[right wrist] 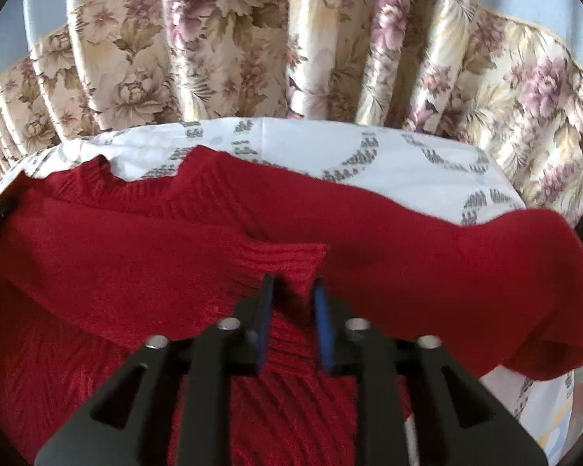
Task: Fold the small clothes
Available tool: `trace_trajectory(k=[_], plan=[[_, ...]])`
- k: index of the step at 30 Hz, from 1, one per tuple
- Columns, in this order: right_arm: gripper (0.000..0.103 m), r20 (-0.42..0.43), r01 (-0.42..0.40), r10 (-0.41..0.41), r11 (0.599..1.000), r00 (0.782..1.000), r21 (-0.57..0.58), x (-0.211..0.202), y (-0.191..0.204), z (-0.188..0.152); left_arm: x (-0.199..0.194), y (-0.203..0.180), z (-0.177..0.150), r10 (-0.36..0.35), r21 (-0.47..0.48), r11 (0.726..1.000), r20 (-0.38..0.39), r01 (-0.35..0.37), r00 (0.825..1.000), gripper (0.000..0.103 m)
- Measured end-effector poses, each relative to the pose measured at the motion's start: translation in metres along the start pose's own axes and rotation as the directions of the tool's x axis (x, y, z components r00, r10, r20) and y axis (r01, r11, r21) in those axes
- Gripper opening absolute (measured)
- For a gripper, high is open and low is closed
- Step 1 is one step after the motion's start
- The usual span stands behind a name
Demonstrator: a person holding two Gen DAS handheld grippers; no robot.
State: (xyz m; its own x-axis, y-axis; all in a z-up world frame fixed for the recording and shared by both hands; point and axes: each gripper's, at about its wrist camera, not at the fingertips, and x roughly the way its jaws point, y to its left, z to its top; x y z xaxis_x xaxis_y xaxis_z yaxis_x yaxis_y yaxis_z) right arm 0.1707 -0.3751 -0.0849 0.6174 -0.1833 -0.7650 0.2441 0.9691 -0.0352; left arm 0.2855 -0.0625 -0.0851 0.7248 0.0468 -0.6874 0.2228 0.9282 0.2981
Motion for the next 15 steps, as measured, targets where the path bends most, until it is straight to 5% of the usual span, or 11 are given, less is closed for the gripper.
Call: trace_trajectory(k=[2,4,7,15], plan=[[0.052,0.007,0.000,0.000,1.000,1.000,0.001,-0.003,-0.006,-0.003,0.001,-0.001,-0.004,0.014,0.026,1.000,-0.008,-0.013,1.000,0.027],[0.061,0.014,-0.015,0.015,1.000,1.000,0.013,-0.008,-0.015,-0.004,-0.007,0.007,-0.004,0.049,0.008,0.999,0.018,-0.050,0.999,0.097],[0.062,0.049,-0.009,0.006,0.998,0.999,0.057,-0.027,-0.037,-0.007,-0.027,0.025,-0.001,0.100,-0.025,0.995,0.072,-0.099,0.992,0.100],[0.066,0.114,0.128,-0.156,0.966,0.981,0.223,-0.084,-0.141,-0.037,-0.088,0.068,-0.020,0.020,-0.164,0.986,0.068,-0.009,0.997,0.100]])
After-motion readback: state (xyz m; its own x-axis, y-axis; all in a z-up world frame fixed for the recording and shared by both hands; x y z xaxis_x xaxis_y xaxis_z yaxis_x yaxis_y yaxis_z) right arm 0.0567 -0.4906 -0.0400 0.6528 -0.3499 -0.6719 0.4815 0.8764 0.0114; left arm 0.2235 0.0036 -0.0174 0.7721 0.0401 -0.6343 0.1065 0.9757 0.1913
